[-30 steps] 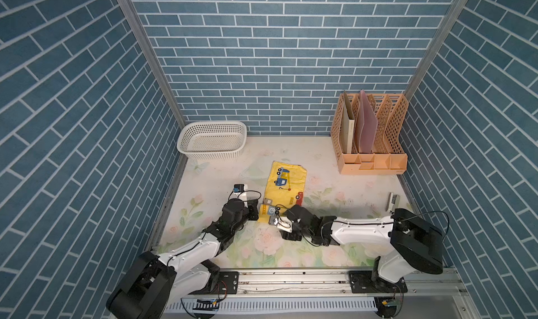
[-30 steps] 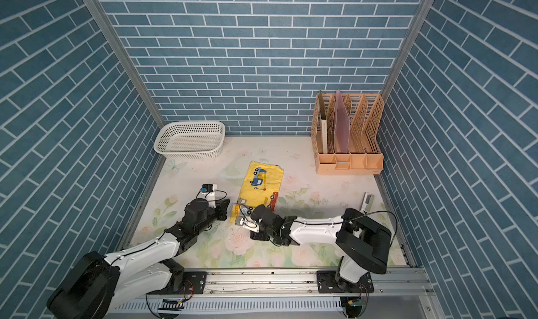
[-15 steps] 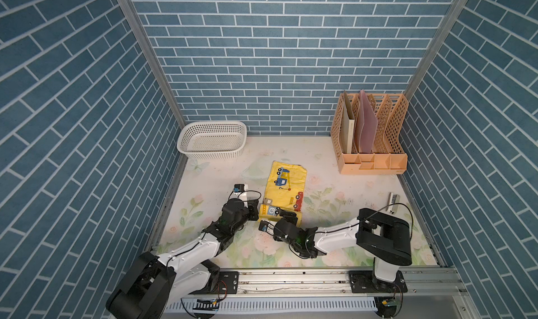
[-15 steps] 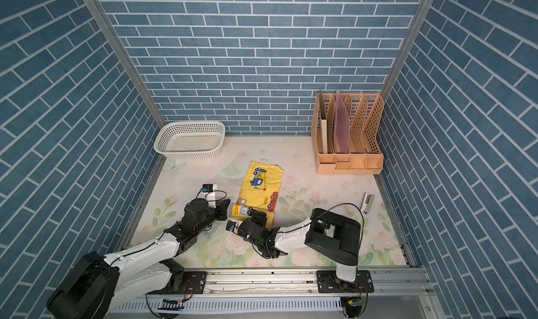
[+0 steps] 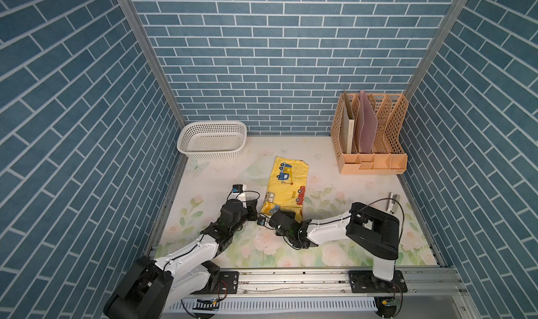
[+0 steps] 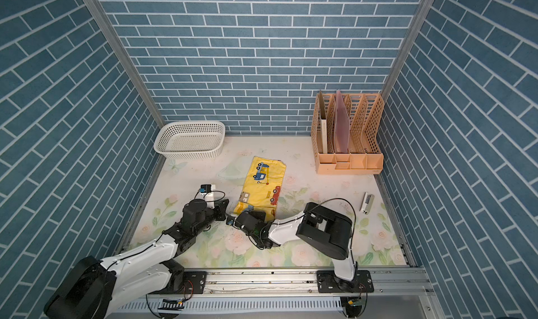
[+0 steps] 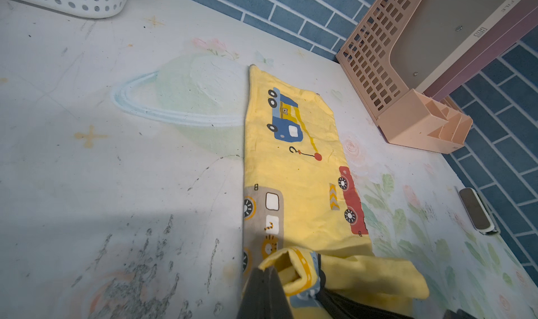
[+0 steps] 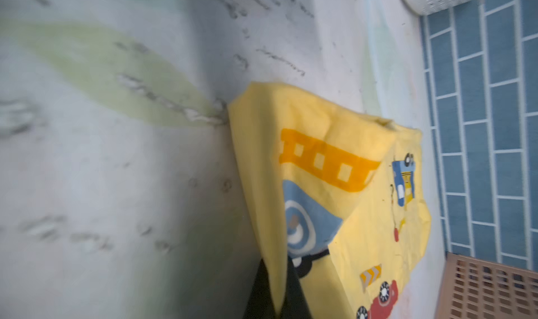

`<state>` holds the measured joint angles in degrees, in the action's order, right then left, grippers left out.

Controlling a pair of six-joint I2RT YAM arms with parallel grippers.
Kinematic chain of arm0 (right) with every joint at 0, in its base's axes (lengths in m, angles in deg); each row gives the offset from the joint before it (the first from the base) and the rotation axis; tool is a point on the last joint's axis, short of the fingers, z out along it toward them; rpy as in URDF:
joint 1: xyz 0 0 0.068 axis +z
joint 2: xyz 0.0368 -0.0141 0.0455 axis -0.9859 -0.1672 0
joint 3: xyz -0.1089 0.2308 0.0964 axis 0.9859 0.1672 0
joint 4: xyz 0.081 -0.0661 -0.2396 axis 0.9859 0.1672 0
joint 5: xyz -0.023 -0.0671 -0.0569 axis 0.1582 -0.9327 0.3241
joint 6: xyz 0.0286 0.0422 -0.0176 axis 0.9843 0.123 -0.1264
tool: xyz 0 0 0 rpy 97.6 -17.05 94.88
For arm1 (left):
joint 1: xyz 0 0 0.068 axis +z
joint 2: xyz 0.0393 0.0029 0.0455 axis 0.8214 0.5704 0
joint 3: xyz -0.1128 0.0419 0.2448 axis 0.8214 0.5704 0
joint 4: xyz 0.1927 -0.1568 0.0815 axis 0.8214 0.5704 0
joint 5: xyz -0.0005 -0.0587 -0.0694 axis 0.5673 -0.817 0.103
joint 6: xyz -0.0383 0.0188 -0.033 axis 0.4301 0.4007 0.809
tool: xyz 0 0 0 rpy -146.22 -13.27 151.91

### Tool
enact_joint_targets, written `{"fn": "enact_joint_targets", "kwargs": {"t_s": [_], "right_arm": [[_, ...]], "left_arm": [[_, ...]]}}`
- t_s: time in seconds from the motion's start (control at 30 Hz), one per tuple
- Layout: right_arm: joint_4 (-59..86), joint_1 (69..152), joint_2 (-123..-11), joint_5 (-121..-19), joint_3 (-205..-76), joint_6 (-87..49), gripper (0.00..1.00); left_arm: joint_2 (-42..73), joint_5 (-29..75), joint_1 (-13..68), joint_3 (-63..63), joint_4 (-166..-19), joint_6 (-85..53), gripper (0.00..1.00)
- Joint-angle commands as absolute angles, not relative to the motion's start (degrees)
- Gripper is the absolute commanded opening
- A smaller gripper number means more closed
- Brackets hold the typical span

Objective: Roll up the pillowcase
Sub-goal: Roll the pillowcase at the center of the board.

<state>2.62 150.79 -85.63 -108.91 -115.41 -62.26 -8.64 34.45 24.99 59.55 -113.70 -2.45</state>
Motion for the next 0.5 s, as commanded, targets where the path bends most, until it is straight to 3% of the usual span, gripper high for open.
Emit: {"fn": "enact_joint_targets", "kwargs": {"t_s": [0.0,0.13,0.47], "right_arm": [[18.2,147.3,-80.2,-87.0,-117.1,-58.0,0.0],[31.5,140.4,-79.6,-65.1,-123.4,-57.6,0.0],[57.1,131.8,-87.8,-39.1,-140.8,-62.3,0.0]], "left_arm": [[-9.2,34.8,25.5,59.9,-113.0,-2.5,0.0],[-9.1,34.0,25.6,59.8,-113.3,-2.5,0.0],[-10.0,32.9,25.6,59.2,-111.9,-3.7,0.0]]}}
